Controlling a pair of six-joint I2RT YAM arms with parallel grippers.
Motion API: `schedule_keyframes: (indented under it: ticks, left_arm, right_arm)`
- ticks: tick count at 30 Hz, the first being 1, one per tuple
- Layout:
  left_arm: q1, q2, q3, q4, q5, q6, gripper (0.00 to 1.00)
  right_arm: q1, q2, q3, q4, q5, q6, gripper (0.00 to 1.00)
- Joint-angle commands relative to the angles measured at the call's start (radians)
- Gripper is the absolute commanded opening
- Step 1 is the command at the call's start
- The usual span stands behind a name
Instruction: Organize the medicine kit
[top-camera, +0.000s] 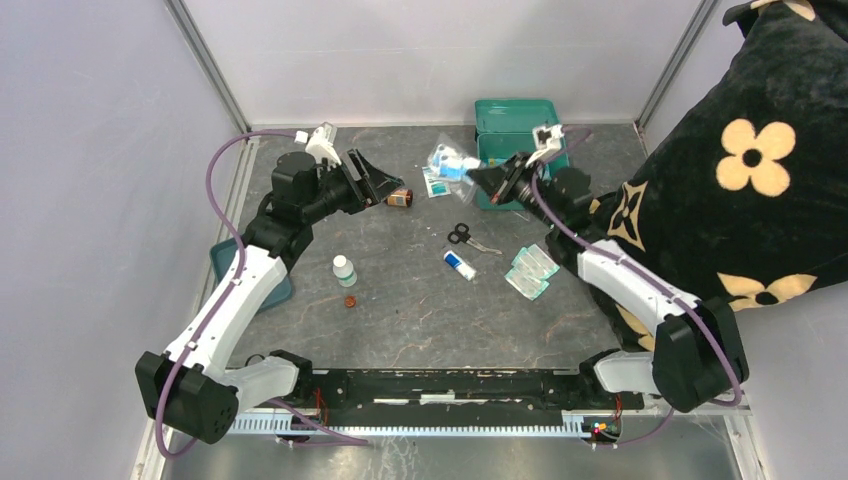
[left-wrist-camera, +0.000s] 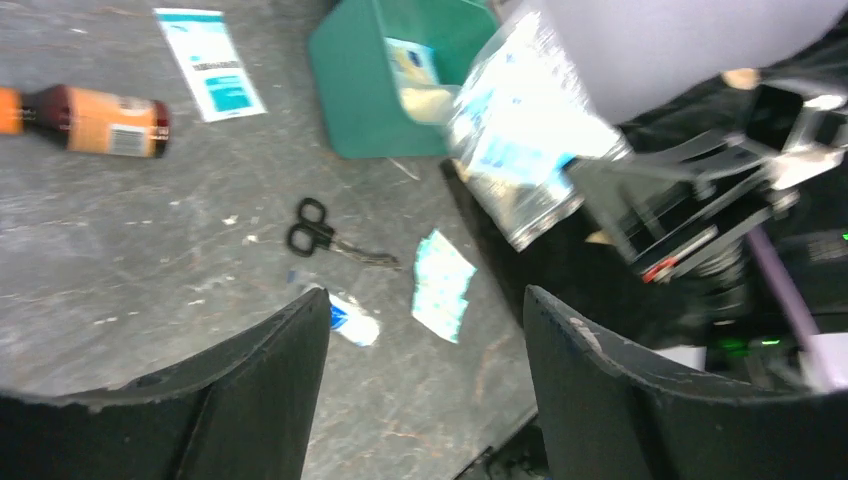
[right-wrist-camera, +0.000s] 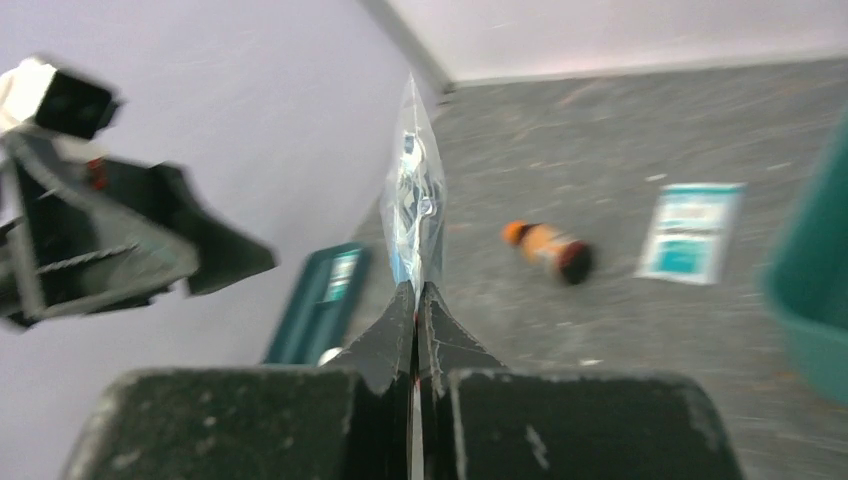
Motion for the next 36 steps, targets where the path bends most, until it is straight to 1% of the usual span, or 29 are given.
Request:
schedule_keyframes:
  ticks: [1, 4, 7, 9, 12, 18, 21, 26, 27, 28, 29, 32, 34, 36]
  left_arm:
    - [0.004, 0.007, 0.052, -0.123, -0.148, 0.132, 0.78]
    - [0.007, 0.017, 0.019, -0.132, -0.163, 0.148, 0.78]
    - [0.007, 0.018, -0.014, -0.133, -0.169, 0.161, 0.79]
    - [0.007, 0.019, -0.02, -0.149, -0.183, 0.184, 0.79]
    - [0.008, 0.022, -0.017, -0.191, -0.239, 0.228, 0.79]
    - [0.008, -0.003, -0.036, -0.23, -0.313, 0.286, 0.8]
    - [0.009, -0.006, -0.042, -0.241, -0.341, 0.305, 0.81]
    - [0.009, -0.003, -0.05, -0.246, -0.363, 0.334, 0.81]
    - [0.008, 0.0, -0.052, -0.246, -0.363, 0.34, 0.81]
    - [0.009, 0.001, -0.054, -0.246, -0.363, 0.347, 0.81]
    - [0.008, 0.004, -0.056, -0.245, -0.388, 0.354, 0.81]
    - [0.01, 0.001, -0.066, -0.247, -0.424, 0.371, 0.81]
    - [0.01, -0.01, -0.074, -0.245, -0.439, 0.382, 0.81]
    - [0.01, -0.025, -0.085, -0.243, -0.46, 0.392, 0.82]
  right_arm:
    - [-0.118, 0.02, 0.229, -0.441, 0.011, -0.33, 0.0]
    - [-0.178, 0.108, 0.399, -0.646, 0.03, -0.513, 0.0]
    - [-0.208, 0.187, 0.523, -0.762, 0.036, -0.647, 0.0]
    - [-0.216, 0.247, 0.612, -0.839, 0.066, -0.722, 0.0]
    - [-0.228, 0.367, 0.772, -0.979, 0.079, -0.82, 0.0]
    - [-0.237, 0.581, 1.027, -1.172, 0.047, -0.911, 0.0]
    - [-0.245, 0.634, 1.073, -1.208, 0.027, -0.916, 0.0]
    - [-0.28, 0.653, 1.032, -1.18, 0.002, -0.885, 0.0]
    - [-0.294, 0.663, 1.024, -1.173, -0.007, -0.874, 0.05]
    - [-0.312, 0.68, 1.029, -1.176, -0.005, -0.867, 0.18]
    - [-0.326, 0.706, 1.055, -1.195, 0.031, -0.857, 0.3]
    - [-0.339, 0.724, 1.102, -1.234, 0.177, -0.863, 0.44]
    - [-0.338, 0.674, 1.072, -1.195, 0.249, -0.857, 0.52]
    - [-0.338, 0.6, 1.012, -1.141, 0.312, -0.846, 0.56]
